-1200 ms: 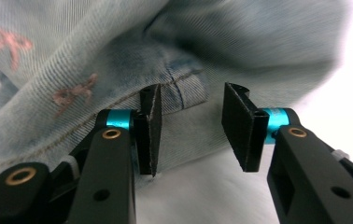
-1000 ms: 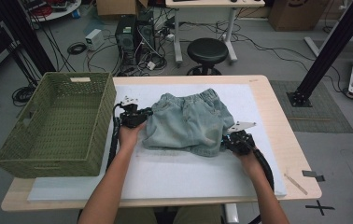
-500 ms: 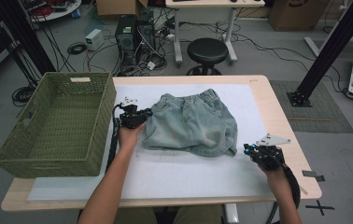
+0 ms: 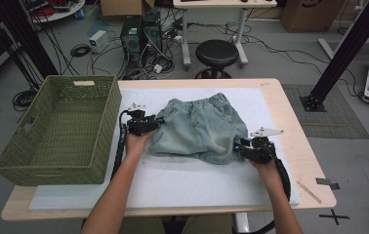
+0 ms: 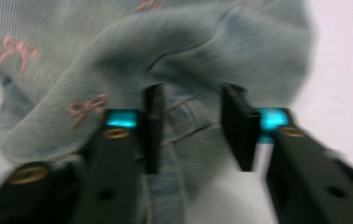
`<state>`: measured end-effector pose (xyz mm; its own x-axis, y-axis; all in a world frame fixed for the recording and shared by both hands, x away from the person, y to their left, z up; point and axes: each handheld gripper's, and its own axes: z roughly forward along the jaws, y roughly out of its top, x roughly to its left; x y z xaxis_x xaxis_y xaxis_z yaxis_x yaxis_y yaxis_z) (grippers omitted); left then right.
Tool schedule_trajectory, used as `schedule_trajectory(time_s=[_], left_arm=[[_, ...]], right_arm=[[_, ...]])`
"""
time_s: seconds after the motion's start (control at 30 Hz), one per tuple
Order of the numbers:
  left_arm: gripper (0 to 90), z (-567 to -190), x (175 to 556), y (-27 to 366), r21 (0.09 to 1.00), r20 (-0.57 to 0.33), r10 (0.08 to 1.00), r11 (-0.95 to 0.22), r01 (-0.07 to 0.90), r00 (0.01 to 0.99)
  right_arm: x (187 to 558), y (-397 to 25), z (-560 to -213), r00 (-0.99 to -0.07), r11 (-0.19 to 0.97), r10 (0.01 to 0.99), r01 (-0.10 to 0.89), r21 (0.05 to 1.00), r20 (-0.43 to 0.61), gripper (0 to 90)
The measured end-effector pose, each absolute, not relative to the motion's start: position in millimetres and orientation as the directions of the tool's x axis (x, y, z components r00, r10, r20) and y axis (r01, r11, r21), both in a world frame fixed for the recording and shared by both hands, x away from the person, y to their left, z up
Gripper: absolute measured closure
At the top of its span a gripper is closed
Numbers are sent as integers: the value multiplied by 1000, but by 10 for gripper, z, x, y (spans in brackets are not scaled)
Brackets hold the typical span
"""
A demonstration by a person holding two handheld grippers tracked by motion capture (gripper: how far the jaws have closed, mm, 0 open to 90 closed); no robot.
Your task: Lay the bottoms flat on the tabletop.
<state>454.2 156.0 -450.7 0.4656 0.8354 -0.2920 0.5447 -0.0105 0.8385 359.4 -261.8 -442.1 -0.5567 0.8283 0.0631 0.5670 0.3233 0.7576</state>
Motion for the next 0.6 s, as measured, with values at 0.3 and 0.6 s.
schedule_trajectory(time_s=[0.3,0.6], left_arm=[[557,-4508,4543,1554,838,-290,838,-11,546,462],[537,-4507,4540,1561,838,-290,838,-11,546,463]], right_arm=[[3207,-2922,-4303,-568,358,823,505,785,-10,899],[2907,-3119,-4300,-574,360,818,531,767,13,900]])
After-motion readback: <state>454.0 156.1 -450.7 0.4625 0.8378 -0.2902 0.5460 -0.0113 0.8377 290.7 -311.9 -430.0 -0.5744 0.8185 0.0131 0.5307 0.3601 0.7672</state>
